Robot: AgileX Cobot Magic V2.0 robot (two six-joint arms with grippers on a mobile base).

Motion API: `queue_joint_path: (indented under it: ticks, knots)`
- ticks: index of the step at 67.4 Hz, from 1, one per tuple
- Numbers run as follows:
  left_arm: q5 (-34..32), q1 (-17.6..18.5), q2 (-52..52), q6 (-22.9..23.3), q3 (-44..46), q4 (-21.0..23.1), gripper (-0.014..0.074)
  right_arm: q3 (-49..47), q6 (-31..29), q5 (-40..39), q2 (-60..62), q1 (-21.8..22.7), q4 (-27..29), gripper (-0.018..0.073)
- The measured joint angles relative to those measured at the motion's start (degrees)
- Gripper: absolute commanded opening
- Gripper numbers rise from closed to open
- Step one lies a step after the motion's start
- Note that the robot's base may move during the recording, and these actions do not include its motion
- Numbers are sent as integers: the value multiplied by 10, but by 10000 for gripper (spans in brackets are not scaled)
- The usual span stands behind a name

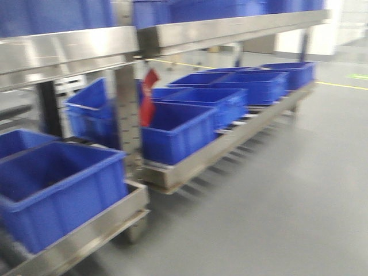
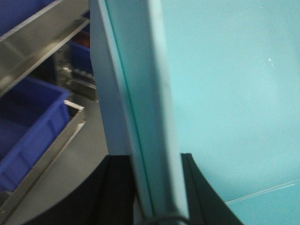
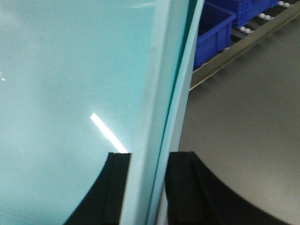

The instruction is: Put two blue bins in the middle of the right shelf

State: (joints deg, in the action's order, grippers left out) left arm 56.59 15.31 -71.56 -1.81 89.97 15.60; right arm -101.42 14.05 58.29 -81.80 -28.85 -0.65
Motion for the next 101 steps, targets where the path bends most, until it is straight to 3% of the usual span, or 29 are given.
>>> queue_joint_path:
  ticks: [101]
  knots:
    - [0,0,0,0,0,1,-111,0,0,0,0,0,0,-162]
